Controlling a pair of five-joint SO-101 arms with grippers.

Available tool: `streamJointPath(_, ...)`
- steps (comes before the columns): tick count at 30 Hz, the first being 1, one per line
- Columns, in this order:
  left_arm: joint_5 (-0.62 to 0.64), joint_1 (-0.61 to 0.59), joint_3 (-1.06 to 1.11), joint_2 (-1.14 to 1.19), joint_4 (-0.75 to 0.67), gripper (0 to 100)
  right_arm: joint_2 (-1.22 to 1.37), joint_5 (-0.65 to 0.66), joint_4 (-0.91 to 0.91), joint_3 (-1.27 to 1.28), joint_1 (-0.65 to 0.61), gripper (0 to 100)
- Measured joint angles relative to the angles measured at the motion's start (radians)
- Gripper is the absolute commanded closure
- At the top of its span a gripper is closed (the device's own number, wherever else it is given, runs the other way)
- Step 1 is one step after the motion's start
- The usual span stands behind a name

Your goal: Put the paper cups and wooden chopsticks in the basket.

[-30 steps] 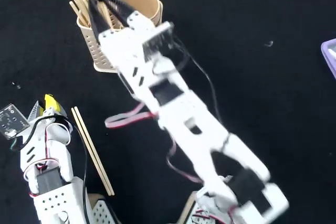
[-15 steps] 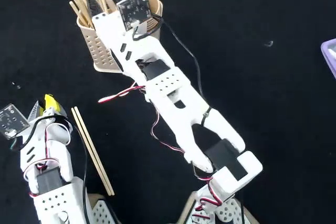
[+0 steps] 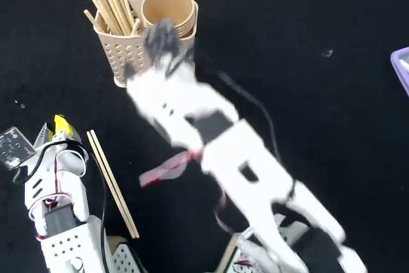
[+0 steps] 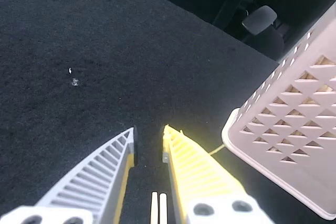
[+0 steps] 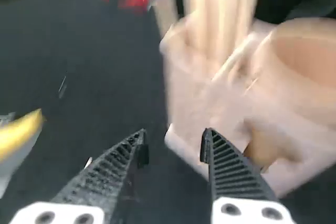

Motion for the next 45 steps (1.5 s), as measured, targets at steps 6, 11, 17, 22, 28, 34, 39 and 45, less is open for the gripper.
streamJointPath(6,0.000,0.000,0.000,0.000,0.000,89,-0.308,0.000,-0.034,0.385,-0.057,83.5)
streamJointPath(11,-0.003,0.000,0.000,0.000,0.000,89,-0.379,0.000,-0.052,0.552,-0.127,83.2)
streamJointPath(17,-0.080,0.000,0.000,0.000,0.025,89,-0.253,-0.034,-0.061,0.557,-0.252,80.2)
streamJointPath(22,-0.084,-0.058,0.000,0.000,0.031,89,-0.060,-0.144,-0.103,0.528,-0.381,69.5)
streamJointPath(28,-0.032,-0.175,0.000,0.000,0.031,89,0.120,-0.236,-0.112,0.437,-0.417,70.5)
streamJointPath(34,-0.014,-0.207,0.000,0.000,-0.034,89,0.157,-0.262,-0.114,0.420,-0.493,70.4)
streamJointPath(39,0.012,-0.276,0.000,0.000,-0.038,89,0.199,-0.262,-0.229,0.420,-0.496,70.5)
streamJointPath(45,0.044,-0.292,0.000,0.000,-0.038,89,0.405,-0.262,-0.410,0.407,-0.497,74.5)
